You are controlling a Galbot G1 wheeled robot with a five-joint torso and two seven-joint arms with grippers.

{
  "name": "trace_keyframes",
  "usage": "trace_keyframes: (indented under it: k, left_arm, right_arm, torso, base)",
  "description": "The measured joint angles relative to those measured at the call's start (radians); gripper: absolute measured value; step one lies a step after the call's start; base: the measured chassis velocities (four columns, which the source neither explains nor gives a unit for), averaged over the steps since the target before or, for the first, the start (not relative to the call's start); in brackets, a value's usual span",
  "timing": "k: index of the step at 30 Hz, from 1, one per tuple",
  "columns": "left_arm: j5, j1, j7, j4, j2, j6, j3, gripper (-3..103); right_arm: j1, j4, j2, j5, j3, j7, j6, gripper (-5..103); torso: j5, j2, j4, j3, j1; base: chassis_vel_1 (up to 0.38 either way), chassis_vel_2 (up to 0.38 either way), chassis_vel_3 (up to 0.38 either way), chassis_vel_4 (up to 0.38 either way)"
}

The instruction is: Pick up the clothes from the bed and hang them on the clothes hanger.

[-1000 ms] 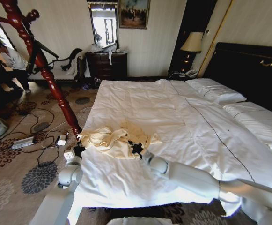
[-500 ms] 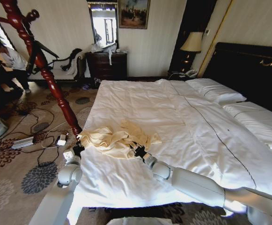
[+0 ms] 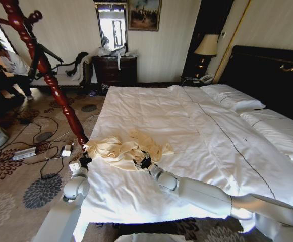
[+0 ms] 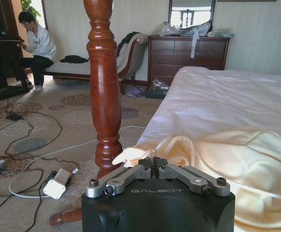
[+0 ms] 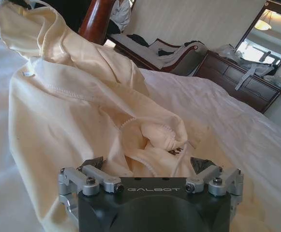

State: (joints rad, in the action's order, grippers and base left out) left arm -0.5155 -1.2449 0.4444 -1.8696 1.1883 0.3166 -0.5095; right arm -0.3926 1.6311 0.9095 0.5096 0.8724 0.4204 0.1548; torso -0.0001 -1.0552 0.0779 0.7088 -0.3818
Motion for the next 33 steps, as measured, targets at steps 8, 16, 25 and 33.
trace_keyframes:
  k: [8,16,25,33]
  left_arm:
    - [0.001,0.001,-0.001,-0.006,0.012,-0.003,-0.002,2]
    - [-0.007,-0.010,-0.005,0.003,-0.014,-0.005,-0.005,2]
    - [-0.008,-0.109,0.008,-0.011,-0.019,-0.003,-0.006,2]
    - [-0.018,-0.127,0.023,-0.012,-0.040,0.001,-0.009,2]
  right_arm:
    - [0.033,0.017,-0.019,0.021,0.005,0.025,0.014,100]
    - [-0.008,0.080,-0.020,0.058,-0.120,0.029,-0.039,100]
    - [-0.104,0.088,-0.029,0.075,-0.192,0.145,0.123,100]
    - [-0.294,0.197,-0.130,0.048,-0.335,0.161,0.129,101]
  torso:
    - [0.0001,0.000,0.0002,0.000,0.000]
    - [0.0000,0.000,0.0001,0.000,0.000]
    - [0.0000,0.000,-0.0002,0.000,0.000]
    - [-0.0001,0.000,0.0001,0.000,0.000]
  base:
    - [0.000,0.000,0.000,0.000]
    - [0.000,0.000,0.000,0.000]
    - [0.000,0.000,0.000,0.000]
    - [0.000,0.000,0.000,0.000]
